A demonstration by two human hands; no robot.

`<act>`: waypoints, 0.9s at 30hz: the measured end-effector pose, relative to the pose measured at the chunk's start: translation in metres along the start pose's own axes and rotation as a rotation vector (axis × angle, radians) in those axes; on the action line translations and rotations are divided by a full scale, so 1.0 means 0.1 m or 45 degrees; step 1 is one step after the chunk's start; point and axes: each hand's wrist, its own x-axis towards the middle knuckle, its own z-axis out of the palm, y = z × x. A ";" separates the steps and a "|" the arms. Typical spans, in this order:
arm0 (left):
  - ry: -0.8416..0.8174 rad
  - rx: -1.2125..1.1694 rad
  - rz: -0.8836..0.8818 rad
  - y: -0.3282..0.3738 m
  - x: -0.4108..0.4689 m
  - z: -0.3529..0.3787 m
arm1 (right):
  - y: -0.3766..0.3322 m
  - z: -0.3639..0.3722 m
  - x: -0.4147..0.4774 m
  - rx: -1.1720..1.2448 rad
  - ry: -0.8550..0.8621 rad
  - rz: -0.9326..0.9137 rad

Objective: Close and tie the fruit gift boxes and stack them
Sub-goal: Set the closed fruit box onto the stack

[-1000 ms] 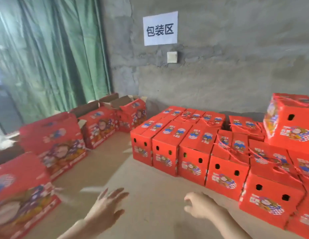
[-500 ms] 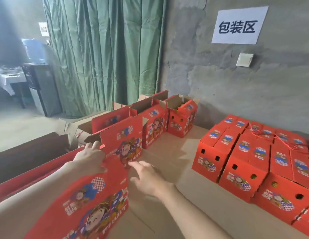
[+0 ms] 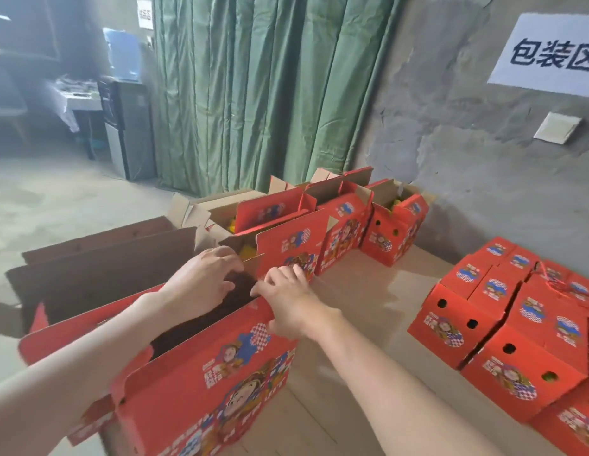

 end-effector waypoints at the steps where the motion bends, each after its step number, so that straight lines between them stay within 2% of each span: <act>1: -0.030 0.015 0.021 -0.04 -0.07 -0.02 | -0.04 -0.03 0.02 0.015 -0.055 -0.032; 3: -0.127 0.167 0.062 -0.08 -0.22 -0.02 | -0.16 -0.07 0.07 0.041 -0.147 -0.094; 6: -0.048 0.531 0.154 -0.14 -0.43 -0.04 | -0.32 -0.07 0.13 0.061 -0.197 -0.146; 7: -0.018 0.632 0.121 -0.17 -0.50 -0.06 | -0.35 -0.07 0.14 0.084 -0.208 -0.136; 9: -0.101 0.708 -0.114 -0.28 -0.57 -0.08 | -0.37 -0.08 0.14 0.127 -0.243 -0.080; 11: -0.247 0.665 -0.382 -0.36 -0.54 -0.12 | -0.39 -0.12 0.15 0.110 -0.253 -0.080; 13: -0.273 0.610 -0.455 -0.40 -0.42 -0.18 | -0.38 -0.15 0.13 0.086 -0.225 -0.108; 18: -0.301 0.308 -0.374 -0.39 -0.33 -0.19 | -0.20 -0.16 -0.08 0.104 -0.104 -0.177; 22: -0.305 0.209 -0.362 -0.28 -0.38 -0.14 | -0.10 -0.10 -0.31 0.020 -0.047 -0.286; 27: -0.336 0.154 -0.267 0.22 -0.41 -0.01 | 0.24 -0.12 -0.77 -0.040 -0.040 -0.186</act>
